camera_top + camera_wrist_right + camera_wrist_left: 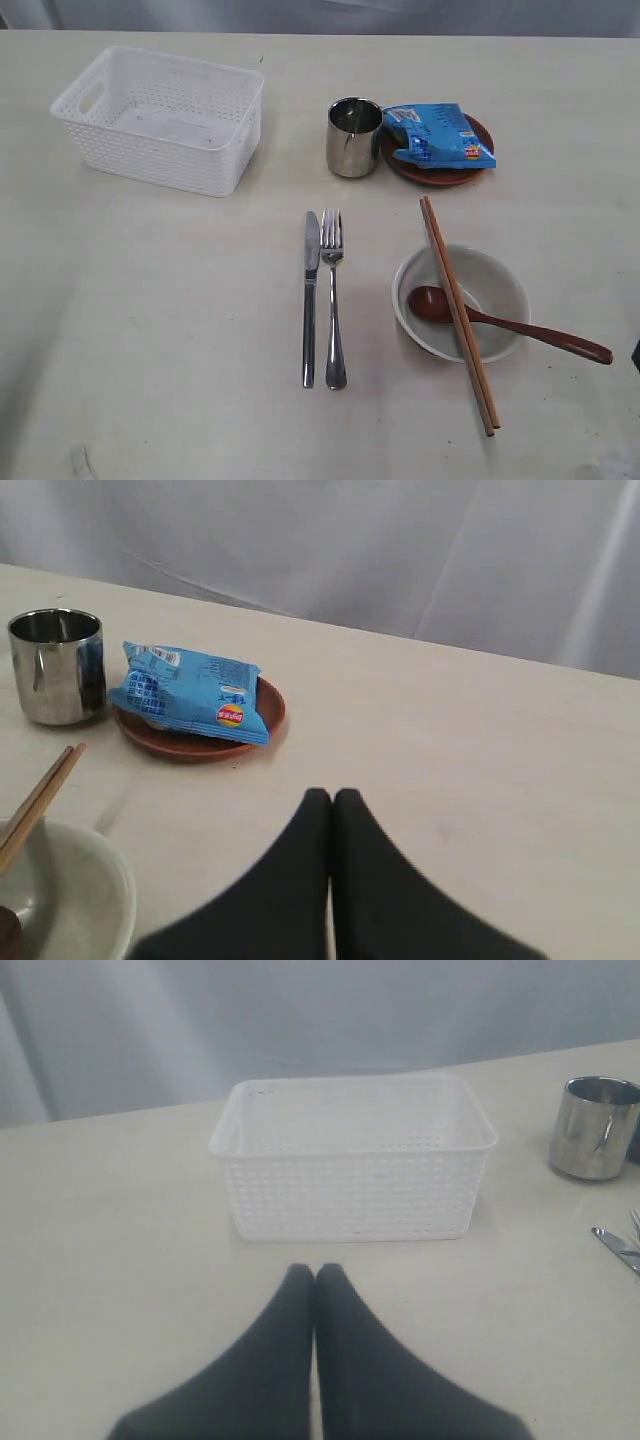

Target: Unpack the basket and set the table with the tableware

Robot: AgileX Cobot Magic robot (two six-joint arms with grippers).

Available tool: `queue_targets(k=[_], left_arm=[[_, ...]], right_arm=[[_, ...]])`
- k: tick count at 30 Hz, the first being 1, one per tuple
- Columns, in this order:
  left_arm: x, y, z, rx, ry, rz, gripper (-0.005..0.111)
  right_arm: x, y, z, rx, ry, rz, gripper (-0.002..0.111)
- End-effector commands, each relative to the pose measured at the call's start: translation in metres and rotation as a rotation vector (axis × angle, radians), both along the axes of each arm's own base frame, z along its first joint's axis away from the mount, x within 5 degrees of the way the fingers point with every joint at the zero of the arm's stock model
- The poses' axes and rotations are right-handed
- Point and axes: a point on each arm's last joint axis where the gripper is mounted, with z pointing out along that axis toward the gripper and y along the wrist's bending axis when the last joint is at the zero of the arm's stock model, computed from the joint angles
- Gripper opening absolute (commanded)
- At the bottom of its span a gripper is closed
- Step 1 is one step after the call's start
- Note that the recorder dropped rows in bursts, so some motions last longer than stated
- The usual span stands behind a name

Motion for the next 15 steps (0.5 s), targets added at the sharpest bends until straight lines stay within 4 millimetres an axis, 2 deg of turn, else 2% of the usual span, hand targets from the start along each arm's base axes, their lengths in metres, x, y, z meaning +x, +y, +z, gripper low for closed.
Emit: queue_targets(k=[1, 15], left_arm=[[-0.0003, -0.0003, -0.0005, 0.000, -0.001, -0.006, 0.000], [-0.0003, -0.0003, -0.0005, 0.000, -0.001, -0.006, 0.000]], right_arm=[[-0.0002, -0.0015, -0.0008, 0.000, 0.000, -0.026, 0.000], [-0.0002, -0.0012, -0.0005, 0.011, -0.004, -0.024, 0.000]])
